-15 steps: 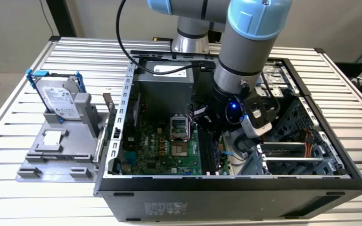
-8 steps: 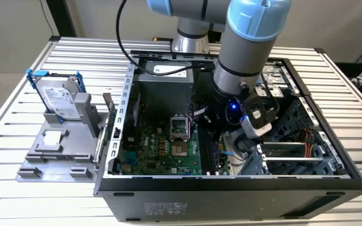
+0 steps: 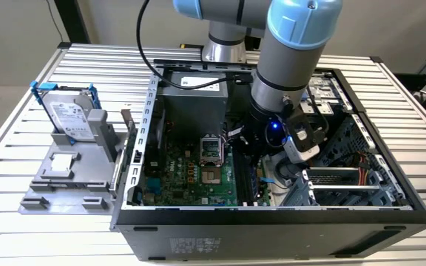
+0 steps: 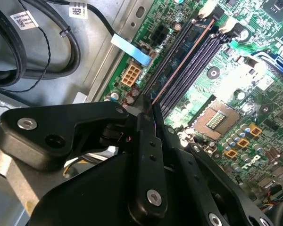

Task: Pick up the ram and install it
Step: 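Insert the ram into the slot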

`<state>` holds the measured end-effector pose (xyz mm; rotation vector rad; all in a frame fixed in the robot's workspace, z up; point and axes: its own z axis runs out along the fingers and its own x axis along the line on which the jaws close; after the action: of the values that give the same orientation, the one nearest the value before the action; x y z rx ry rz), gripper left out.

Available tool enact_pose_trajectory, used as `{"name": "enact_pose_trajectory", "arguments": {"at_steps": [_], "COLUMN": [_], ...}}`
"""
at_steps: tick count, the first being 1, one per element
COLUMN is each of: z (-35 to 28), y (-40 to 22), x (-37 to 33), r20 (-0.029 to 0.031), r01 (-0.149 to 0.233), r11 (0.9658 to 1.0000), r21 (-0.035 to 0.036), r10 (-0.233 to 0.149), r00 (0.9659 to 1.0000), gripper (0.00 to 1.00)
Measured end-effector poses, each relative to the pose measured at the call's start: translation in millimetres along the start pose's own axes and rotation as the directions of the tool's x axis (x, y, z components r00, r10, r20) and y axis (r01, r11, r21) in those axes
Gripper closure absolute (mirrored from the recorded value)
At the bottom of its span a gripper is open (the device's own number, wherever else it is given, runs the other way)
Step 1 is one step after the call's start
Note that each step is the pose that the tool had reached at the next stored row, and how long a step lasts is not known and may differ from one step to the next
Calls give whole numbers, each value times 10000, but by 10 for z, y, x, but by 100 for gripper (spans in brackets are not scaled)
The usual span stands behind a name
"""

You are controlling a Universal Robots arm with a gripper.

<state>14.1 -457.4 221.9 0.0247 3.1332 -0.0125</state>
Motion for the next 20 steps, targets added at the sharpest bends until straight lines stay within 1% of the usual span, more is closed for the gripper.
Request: {"name": "enact_pose_trajectory", "arguments": {"at_steps": [4,7,8,14,15,16,18,19,20], "z": [20,57,72,77,81,81,79,64,20], "y": [0,0,0,1,2,2,1,0,-1], "x": [0,1,1,1,1,1,0,-1,-1], "r20": [0,-3,-11,-65,-73,-81,-96,-103,-104], "r01": [1,0,0,0,0,1,1,-2,-11], "r11": [10000,10000,10000,10000,10000,10000,10000,10000,10000], "r21": [0,0,4,2,-9,-6,-1,1,2], "r10": [-1,0,0,0,0,-1,-1,2,11], "r00": [10000,10000,10000,10000,10000,10000,10000,9999,9999], "gripper": [100,100,100,100,100,0,0,0,0]}}
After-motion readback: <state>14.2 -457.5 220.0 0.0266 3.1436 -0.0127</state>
